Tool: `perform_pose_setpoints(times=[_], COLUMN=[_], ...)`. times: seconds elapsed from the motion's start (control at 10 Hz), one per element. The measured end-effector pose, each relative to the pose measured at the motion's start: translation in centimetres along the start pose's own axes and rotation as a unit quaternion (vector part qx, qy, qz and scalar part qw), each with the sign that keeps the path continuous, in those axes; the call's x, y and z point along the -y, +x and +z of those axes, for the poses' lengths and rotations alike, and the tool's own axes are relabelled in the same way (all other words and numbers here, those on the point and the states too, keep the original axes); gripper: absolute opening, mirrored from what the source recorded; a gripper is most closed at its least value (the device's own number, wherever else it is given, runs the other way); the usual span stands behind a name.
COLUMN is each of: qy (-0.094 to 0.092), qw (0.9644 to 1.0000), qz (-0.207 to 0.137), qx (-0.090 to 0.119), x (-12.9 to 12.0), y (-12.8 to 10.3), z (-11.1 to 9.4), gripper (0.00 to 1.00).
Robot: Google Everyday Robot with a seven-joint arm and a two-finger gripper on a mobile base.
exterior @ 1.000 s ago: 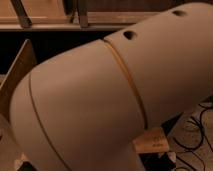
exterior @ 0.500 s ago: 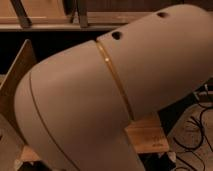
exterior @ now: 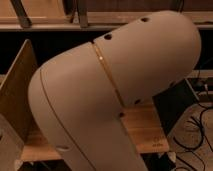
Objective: Place the eraser in the ceramic cup
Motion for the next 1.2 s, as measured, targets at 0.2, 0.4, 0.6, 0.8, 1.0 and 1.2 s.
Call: perform_pose_setpoints(times=[0.2,0.4,0.6,0.8,1.0,1.2], qy=[-0.007,-0.009,-0.012,-0.018,-0.028,-0.032], qw=[0.9999,0.9999,0.9999,0.9997,0.9994,0.9992], qz=[0.005,0.002,-0.007,-0.014,-0.021,-0.022], qx=[-0.011,-0.011,-0.003,0.002,0.0,-0.001], x=[0.2,0.6,0.9,0.6,0.1,-0.2], y=[1.4,1.5,0.8,0.4,0.9,1.0], z=[0.8,1.3,1.8,2.5,3.4,3.6], gripper=[0.0,0.0,0.0,0.0,0.0,0.01])
